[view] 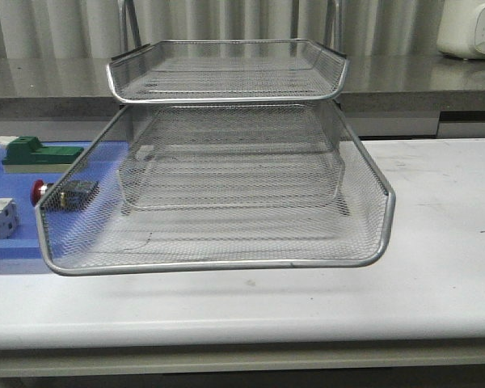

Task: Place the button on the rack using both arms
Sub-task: 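Release the middle tray and withdraw the right gripper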

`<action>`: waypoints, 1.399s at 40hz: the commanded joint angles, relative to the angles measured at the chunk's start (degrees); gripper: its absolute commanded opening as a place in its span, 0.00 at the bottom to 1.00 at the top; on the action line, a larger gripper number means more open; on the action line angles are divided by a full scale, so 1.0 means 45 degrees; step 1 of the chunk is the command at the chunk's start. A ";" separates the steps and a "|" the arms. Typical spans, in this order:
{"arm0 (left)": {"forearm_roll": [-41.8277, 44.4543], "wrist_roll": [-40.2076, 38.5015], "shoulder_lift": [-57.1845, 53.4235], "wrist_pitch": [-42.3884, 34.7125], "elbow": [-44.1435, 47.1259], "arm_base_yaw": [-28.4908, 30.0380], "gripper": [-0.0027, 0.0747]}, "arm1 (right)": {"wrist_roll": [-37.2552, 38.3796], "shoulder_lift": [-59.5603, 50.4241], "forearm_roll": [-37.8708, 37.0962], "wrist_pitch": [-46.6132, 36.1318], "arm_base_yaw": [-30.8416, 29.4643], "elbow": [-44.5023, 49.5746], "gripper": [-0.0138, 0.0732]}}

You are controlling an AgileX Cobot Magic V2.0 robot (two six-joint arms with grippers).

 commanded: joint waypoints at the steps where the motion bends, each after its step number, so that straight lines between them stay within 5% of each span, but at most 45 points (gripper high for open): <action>1: 0.0016 -0.0151 0.0152 -0.1036 -0.0509 0.0022 0.90 | 0.0005 -0.0641 0.0074 -0.1049 0.0037 0.0021 0.09; 29: -0.0030 -0.0151 0.0534 -0.1519 -0.0708 0.0022 0.90 | 0.0005 -0.0850 0.0169 -0.1188 0.0037 0.0018 0.09; 43: -0.0030 -0.0097 0.5130 0.0400 -0.4286 0.0022 0.90 | 0.0005 -0.0850 0.0169 -0.1188 0.0037 0.0018 0.09; 56: -0.0030 0.1974 1.0798 0.4342 -0.8942 -0.1070 0.90 | 0.0005 -0.0850 0.0169 -0.1163 0.0037 0.0018 0.09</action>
